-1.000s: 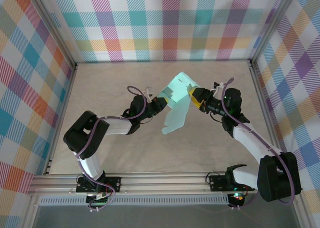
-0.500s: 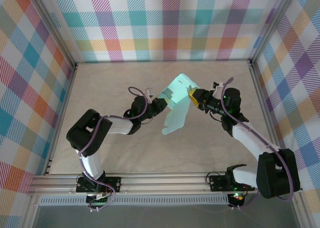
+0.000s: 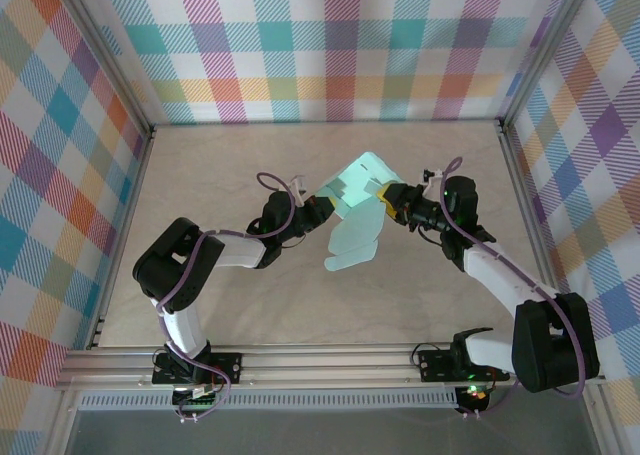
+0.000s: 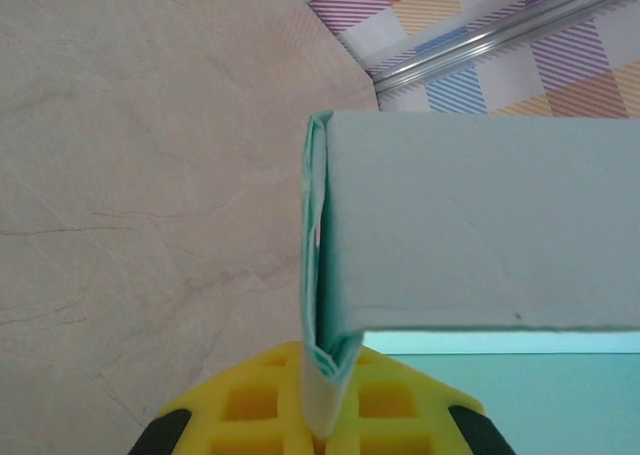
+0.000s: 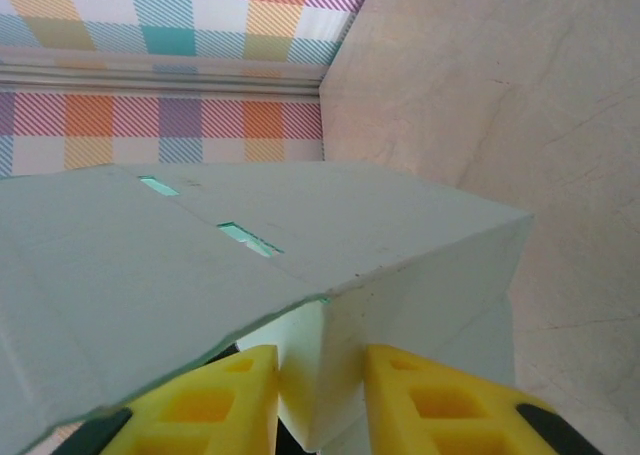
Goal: Fold the paper box
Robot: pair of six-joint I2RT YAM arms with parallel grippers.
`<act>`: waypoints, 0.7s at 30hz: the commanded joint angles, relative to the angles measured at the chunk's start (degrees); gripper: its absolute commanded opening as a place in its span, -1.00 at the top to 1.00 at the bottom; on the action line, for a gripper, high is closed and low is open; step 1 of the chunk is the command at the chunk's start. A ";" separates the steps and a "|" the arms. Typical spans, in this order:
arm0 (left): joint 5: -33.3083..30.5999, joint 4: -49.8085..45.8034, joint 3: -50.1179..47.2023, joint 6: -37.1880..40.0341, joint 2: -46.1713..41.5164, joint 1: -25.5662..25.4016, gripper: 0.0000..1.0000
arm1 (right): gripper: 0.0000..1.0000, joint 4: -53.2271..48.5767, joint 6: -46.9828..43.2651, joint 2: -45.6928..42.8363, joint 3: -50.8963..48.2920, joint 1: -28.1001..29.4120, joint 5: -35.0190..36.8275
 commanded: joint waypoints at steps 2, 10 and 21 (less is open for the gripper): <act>-0.36 2.90 0.07 0.80 -0.76 0.14 1.00 | 0.59 -2.68 -0.45 -0.15 1.18 -0.05 -0.48; -0.60 2.01 -0.04 1.62 -1.05 0.14 1.00 | 0.79 -3.31 -0.17 0.06 1.34 -0.10 -0.77; -1.04 2.02 -0.42 1.88 -1.45 0.14 1.00 | 0.69 -3.06 -0.27 0.04 1.30 -0.10 -0.55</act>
